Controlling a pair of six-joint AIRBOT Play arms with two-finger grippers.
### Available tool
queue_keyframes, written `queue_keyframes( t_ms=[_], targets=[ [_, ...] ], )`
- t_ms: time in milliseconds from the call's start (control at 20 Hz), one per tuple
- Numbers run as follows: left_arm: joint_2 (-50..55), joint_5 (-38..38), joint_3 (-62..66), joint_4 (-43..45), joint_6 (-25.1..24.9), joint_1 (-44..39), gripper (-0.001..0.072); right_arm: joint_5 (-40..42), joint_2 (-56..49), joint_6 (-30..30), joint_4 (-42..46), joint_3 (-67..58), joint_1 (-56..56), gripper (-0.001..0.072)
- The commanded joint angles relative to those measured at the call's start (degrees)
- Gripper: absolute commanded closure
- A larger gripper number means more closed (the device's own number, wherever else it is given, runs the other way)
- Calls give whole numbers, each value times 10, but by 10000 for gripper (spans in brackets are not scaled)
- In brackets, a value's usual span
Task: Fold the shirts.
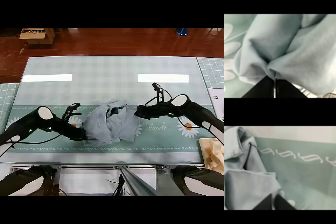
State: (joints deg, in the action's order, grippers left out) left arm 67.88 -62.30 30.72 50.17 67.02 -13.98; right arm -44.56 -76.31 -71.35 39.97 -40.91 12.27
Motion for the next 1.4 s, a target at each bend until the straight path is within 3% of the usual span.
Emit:
queue_keyframes(
  t_ms=[0, 200, 400, 800, 1000, 1100, 1250, 1350],
  targets=[
    [-2, -3, 27, -3, -5, 0, 685, 4, 5, 8, -16, -17, 4, 697],
    [-40, -32, 113, -3, -5, 1, 686, -85, 97, 33, 38, -90, -41, 698],
    [-114, -70, 262, -2, -3, 5, 686, -114, 222, 27, 52, -180, -85, 698],
    [-203, -87, 695, -1, 28, 37, 686, -115, 347, -65, 51, -425, -119, 699],
    [-204, -92, 824, -1, 84, 37, 686, -137, 351, -106, 52, -533, -119, 699],
    [-204, -132, 835, -1, 113, 37, 686, -197, 351, -130, 77, -565, -119, 699],
    [-196, -239, 815, -1, 159, 37, 686, -334, 351, -166, 176, -579, -119, 699],
    [-193, -273, 771, -1, 162, 37, 685, -433, 344, -166, 257, -579, -119, 699]
  ],
)
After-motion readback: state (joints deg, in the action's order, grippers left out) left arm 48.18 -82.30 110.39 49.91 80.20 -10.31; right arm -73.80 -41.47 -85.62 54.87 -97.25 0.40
